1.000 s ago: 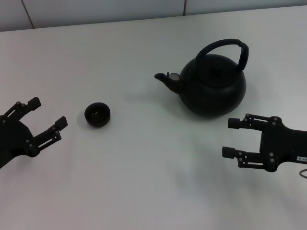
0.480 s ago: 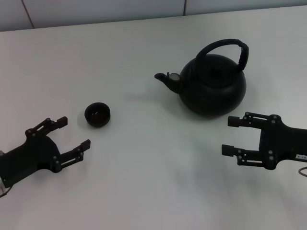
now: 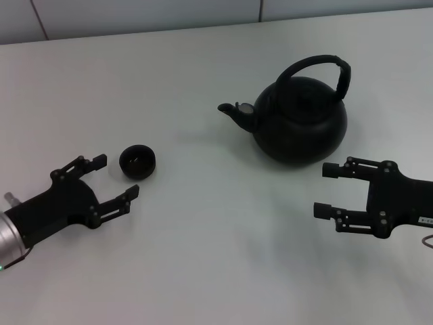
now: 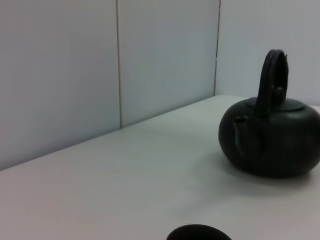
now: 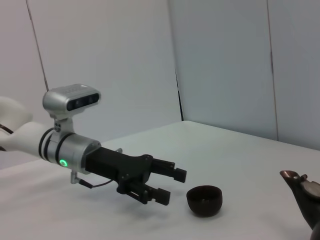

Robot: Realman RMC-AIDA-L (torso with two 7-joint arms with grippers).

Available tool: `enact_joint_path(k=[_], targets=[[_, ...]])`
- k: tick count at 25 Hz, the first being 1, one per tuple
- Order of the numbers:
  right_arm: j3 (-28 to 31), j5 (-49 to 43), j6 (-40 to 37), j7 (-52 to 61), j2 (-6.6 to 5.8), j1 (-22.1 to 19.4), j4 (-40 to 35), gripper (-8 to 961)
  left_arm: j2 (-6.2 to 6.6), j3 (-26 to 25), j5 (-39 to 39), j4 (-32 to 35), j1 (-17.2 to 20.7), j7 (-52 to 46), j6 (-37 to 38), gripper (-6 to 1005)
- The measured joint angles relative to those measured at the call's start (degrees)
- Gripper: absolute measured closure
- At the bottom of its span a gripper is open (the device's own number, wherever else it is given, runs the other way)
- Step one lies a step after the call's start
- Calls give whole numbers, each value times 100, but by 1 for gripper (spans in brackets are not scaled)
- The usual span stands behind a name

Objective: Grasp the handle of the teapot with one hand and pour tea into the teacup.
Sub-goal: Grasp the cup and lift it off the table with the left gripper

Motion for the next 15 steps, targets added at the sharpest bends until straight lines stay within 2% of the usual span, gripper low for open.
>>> enact_joint_path(k=[15], targets=[[20, 1, -32, 12, -13, 0, -9, 213, -12, 9, -4, -344, -542, 101, -823, 148]])
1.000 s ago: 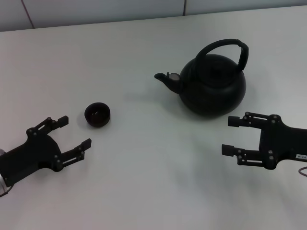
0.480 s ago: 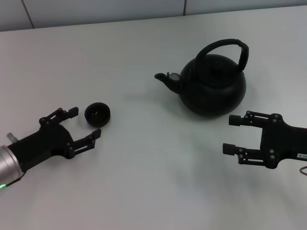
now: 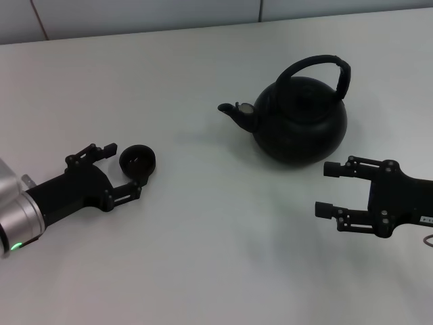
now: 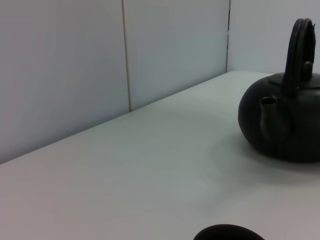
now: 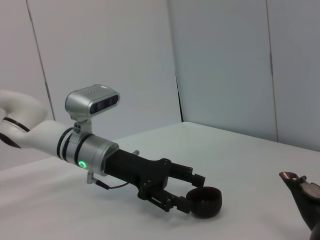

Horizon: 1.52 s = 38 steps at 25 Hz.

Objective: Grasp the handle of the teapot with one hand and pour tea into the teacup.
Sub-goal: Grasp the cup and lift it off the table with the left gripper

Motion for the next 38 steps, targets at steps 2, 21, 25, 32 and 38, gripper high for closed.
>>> enact_joint_path(k=[2, 21, 25, 32, 38], targets=[[0, 0, -4, 1, -1, 0, -2, 213, 0, 12, 0, -39, -55, 1, -61, 148], [0, 16, -12, 3, -2, 0, -27, 218, 1, 37, 32, -245, -321, 3, -289, 151], [6, 18, -34, 3, -3, 0, -42, 217, 1, 36, 23, -255, -332, 3, -318, 152], [9, 18, -60, 3, -10, 0, -52, 218, 1, 24, 7, -265, -332, 3, -326, 153], [9, 18, -61, 3, -12, 0, -52, 218, 1, 4, 3, -258, -326, -13, -105, 315]])
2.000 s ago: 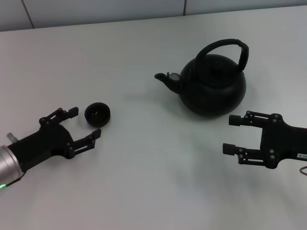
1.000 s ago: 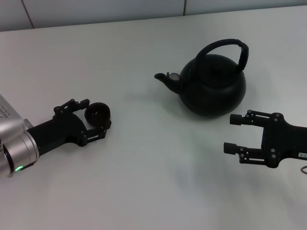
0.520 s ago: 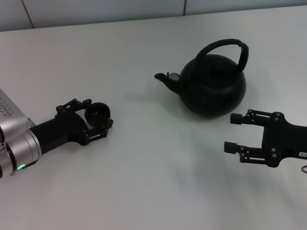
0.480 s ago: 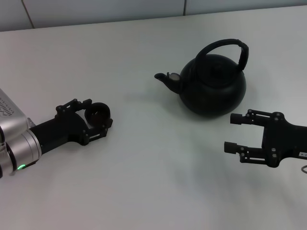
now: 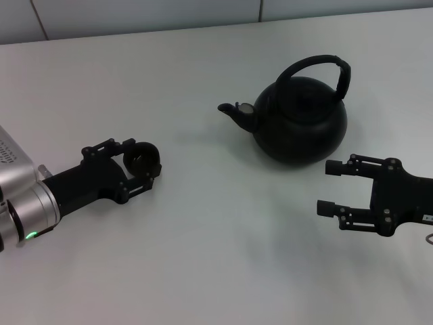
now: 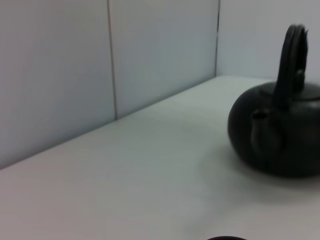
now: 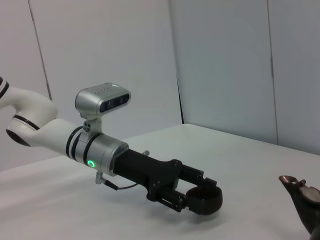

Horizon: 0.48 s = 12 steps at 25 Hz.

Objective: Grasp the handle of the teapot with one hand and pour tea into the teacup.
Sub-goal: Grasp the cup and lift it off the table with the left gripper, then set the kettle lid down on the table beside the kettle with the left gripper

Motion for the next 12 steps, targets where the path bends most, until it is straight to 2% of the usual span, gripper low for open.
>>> enact_joint_path(k=[9, 10, 12], targets=[[0, 0, 8, 0, 0, 0, 0, 217, 0, -6, -3, 16, -46, -53, 297, 314], [0, 0, 6, 0, 0, 0, 0, 217, -4, 26, -5, -325, -471, -14, 314, 314], [0, 0, 5, 0, 0, 0, 0, 217, -8, 23, -5, -446, -615, 2, 267, 314]])
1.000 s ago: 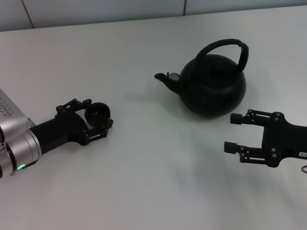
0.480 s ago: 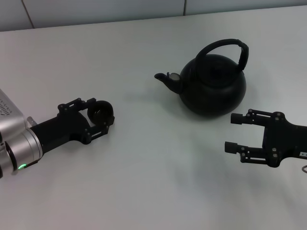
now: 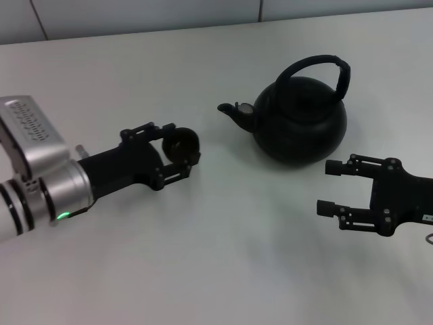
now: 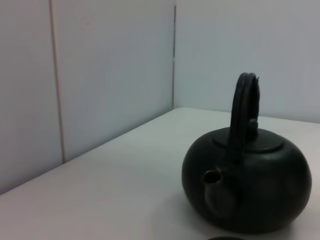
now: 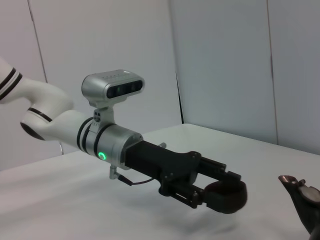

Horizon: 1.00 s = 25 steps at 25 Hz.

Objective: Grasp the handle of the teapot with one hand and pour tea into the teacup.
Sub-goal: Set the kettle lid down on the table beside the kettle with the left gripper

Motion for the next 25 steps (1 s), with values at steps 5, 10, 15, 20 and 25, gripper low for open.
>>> enact_joint_path(k=[5, 10, 15, 20, 25], targets=[[0, 0, -4, -1, 0, 0, 0, 218, -1, -44, 5, -438, -344, 293, -189, 315], [0, 0, -6, -4, 0, -12, 3, 218, 0, -99, -1, -510, -395, 348, -220, 315], [0, 0, -6, -31, 0, -17, 16, 218, 0, -122, 1, -536, -359, 387, -280, 314], [0, 0, 1, -39, 0, -13, 21, 219, -1, -196, 3, -724, -344, 618, -531, 300], [0, 0, 0, -40, 0, -4, 11, 219, -1, -396, 14, -904, -341, 838, -759, 277]])
